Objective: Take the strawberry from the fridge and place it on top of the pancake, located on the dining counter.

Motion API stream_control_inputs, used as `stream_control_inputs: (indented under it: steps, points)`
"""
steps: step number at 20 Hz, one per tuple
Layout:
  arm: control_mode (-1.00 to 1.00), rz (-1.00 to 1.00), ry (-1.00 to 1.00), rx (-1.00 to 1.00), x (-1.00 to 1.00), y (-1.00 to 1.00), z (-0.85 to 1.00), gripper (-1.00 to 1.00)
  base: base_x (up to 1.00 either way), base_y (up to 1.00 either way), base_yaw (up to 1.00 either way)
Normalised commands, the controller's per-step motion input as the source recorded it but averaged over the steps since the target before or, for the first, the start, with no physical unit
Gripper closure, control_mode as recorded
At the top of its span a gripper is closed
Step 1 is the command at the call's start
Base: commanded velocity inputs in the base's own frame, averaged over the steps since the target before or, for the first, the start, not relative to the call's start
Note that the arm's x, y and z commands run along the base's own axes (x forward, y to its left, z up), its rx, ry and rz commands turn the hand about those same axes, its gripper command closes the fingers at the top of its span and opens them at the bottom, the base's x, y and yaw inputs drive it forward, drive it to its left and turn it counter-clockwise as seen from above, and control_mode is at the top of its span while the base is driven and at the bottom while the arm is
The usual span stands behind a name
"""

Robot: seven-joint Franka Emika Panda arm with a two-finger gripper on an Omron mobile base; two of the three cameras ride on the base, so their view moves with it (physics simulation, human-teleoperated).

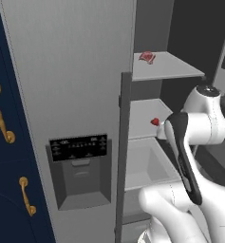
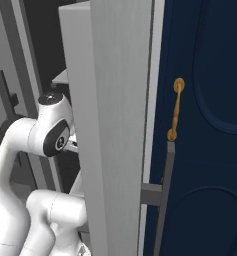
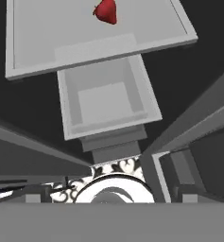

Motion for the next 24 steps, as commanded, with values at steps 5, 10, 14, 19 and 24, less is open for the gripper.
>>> stream_control_inputs:
  steps: [5, 10, 14, 19, 24]
  points:
    - [-1.0, 0.26, -0.01, -0.15, 0.79, -0.3, -0.39, -1.0, 0.0, 0.0, 0.0]
    - [-1.0, 0.15, -0.02, -0.02, 0.55, -0.26, -0.21, -1.0, 0.0, 0.0, 0.0]
    - [-1.0, 0.03, -0.02, 0.0, 0.72, 0.0, -0.2, -1.0, 0.0, 0.0, 0.0]
    - [-1.0, 0.01, -0.01, -0.01, 0.71, 0.0, -0.19, -1.0, 0.0, 0.0, 0.0]
    - [-1.0, 0.01, -0.01, 0.0, 0.69, 0.0, -0.06, -1.0, 0.0, 0.0, 0.0]
